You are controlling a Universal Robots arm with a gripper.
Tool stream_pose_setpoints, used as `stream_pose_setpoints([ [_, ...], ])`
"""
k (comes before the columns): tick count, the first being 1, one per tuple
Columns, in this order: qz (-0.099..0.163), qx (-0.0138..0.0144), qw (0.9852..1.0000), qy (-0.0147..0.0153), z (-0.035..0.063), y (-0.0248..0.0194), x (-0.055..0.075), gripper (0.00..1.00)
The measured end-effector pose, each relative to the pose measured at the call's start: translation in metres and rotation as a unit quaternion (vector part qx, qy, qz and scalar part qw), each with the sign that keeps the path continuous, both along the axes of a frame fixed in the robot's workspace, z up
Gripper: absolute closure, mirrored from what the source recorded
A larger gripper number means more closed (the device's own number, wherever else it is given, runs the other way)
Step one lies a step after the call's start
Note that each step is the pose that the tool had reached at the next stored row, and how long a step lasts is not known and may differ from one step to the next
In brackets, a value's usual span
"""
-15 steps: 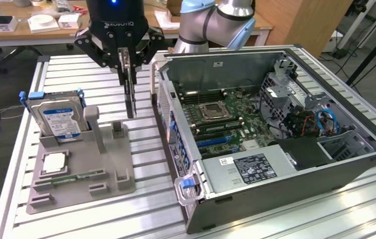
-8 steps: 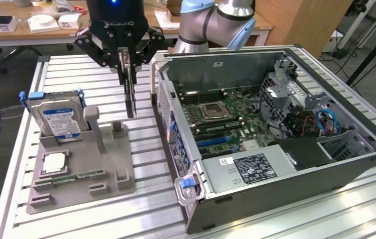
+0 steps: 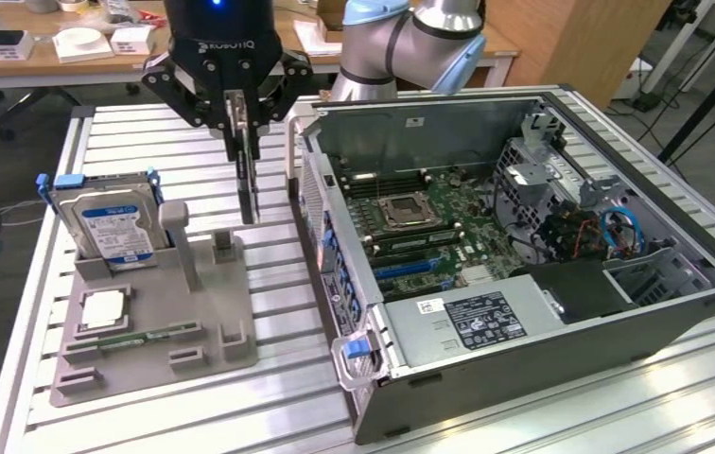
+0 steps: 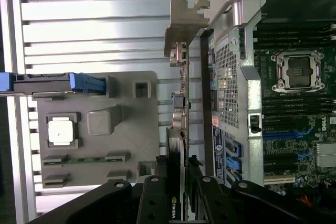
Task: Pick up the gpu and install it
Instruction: 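Pick up the gpu and move the gpu toward the slot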
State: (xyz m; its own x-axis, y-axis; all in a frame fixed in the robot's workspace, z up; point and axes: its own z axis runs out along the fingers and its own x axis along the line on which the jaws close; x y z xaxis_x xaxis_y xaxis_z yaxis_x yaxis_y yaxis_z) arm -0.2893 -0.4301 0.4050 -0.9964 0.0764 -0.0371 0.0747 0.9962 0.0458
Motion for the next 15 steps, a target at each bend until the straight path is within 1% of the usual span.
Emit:
stream_pose_setpoints([
  [5, 0.0, 0.0, 1.0, 0.0, 0.0, 0.0, 0.004, 0.74],
  [10, 0.0, 0.0, 1.0, 0.0, 0.0, 0.0001, 0.013, 0.74],
  [15, 0.0, 0.0, 1.0, 0.0001, 0.0, 0.0001, 0.019, 0.74],
])
